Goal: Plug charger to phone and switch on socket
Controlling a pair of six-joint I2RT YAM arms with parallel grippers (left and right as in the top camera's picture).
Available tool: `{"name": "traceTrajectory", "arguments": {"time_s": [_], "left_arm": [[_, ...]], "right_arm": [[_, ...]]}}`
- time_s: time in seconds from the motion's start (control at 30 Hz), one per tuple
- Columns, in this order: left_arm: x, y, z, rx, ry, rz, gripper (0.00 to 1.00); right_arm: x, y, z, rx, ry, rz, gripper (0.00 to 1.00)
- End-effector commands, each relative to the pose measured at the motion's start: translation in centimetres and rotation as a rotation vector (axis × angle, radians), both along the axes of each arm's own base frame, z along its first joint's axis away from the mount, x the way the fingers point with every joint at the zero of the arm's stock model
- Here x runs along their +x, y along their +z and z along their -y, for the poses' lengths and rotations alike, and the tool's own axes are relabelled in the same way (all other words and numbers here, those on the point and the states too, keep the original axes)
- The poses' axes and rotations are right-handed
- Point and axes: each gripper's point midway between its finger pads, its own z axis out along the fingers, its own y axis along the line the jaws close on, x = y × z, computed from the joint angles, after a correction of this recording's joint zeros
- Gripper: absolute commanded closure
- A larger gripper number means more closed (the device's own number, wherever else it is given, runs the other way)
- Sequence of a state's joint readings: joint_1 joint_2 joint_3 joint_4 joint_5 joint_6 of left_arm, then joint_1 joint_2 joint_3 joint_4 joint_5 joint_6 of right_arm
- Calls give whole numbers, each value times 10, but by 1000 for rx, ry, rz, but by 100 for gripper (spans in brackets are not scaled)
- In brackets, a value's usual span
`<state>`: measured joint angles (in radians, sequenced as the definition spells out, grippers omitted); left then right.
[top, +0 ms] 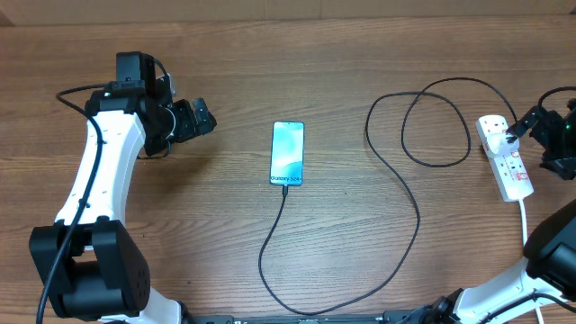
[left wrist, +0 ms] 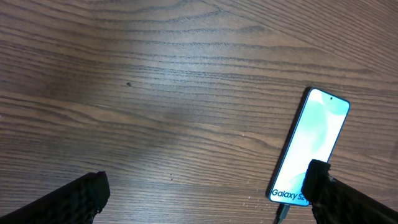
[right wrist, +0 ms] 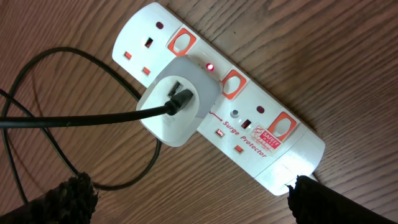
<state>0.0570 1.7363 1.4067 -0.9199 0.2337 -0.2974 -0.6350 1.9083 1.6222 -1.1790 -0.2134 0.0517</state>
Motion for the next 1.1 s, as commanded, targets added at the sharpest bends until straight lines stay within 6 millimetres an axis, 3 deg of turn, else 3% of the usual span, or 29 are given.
{"name": "traceTrajectory", "arguments": {"time_s": [0.0, 0.17, 0.37, 0.6, 0.73, 0.93, 1.07], "left_arm": [[2, 10, -1, 9, 4, 29, 0], [1, 21, -1, 11, 4, 59, 0], [-9, 82, 6, 18, -12, 223, 0], [-45, 170, 26, 16, -64, 478, 0], [-62, 195, 34, 11, -87, 557, 0], [-75, 210, 34, 11, -88, 608, 0], [-86, 185, 33, 10, -88, 559, 0]], "right_arm": [[4, 12, 2, -19, 4, 33, 0], [4, 12, 2, -19, 4, 33, 0], [4, 12, 2, -19, 4, 33, 0], [4, 12, 2, -19, 5, 33, 0], [4, 12, 2, -19, 4, 33, 0], [4, 12, 2, -19, 4, 33, 0], [4, 12, 2, -19, 4, 33, 0]]}}
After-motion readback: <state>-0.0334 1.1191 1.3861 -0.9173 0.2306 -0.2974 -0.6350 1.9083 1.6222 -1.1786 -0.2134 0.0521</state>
